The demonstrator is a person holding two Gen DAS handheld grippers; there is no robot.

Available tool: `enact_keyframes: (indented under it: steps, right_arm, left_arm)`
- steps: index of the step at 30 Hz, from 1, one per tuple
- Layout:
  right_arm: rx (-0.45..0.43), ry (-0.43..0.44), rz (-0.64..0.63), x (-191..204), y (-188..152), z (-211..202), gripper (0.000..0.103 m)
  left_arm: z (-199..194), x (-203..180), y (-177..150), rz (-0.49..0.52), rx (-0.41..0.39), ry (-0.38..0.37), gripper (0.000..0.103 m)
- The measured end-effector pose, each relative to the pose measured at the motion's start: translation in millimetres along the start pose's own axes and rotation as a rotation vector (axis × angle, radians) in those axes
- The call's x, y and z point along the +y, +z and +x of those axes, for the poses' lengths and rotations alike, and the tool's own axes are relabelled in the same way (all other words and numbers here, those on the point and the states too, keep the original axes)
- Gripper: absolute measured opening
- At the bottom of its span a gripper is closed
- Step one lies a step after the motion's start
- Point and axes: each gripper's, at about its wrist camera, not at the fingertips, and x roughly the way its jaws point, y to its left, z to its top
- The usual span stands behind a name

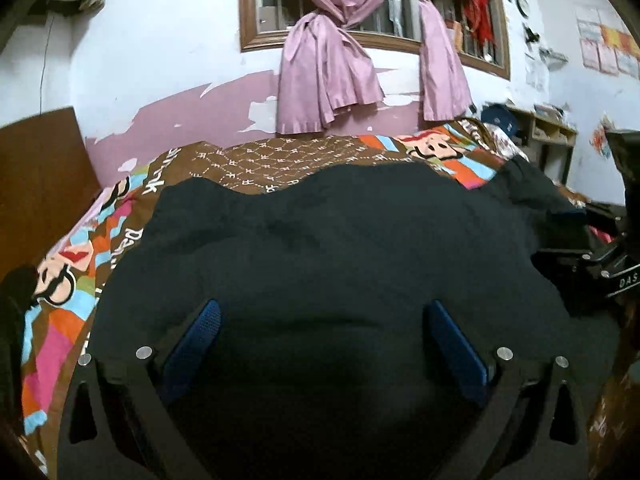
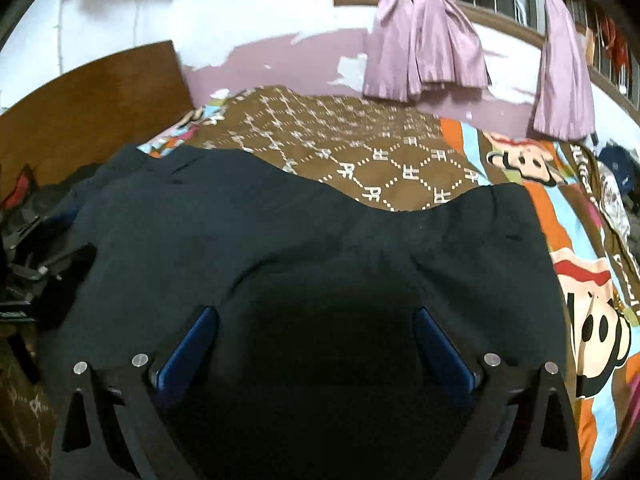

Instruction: Fold large clothes

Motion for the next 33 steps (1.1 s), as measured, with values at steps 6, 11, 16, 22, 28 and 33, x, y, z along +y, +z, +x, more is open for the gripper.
enact_keyframes:
  steps: [6, 11, 16, 22, 28, 33]
  right_arm:
    - [-0.013, -0.099, 0.068, -28.1, 8.2, 22.4, 0.100]
    - [0.008, -0.133, 0.098, -45.1, 8.0, 38.1, 0.101]
    - [0.016, -0.155, 0.117, -62.9, 9.9, 51.9, 0.102]
    - [0.000, -0.148, 0.136, -71.7, 6.6, 58.0, 0.103]
    - [-0.007, -0.173, 0.124, -67.1, 4.7, 63.4, 0.103]
    - [0.053, -0.181, 0.116, -67.9, 5.2, 76.7, 0.103]
  left_arm:
    - [31.0, 23.1, 25.8, -0.104, 0.102, -0.024, 0.102]
    - [56.3, 40.7, 40.7, -0.178, 0.196, -0.097, 0.102]
    - [70.6, 48.0, 45.5, -0.191, 0.240, -0.116, 0.102]
    - [72.6, 45.3, 38.0, -0.182, 0.232, -0.098, 0.102]
    - [76.9, 45.2, 38.0, -0.179, 0.217, -0.105, 0.102]
    - [79.2, 39.0, 36.1, -0.149, 0.200, -0.073, 0.102]
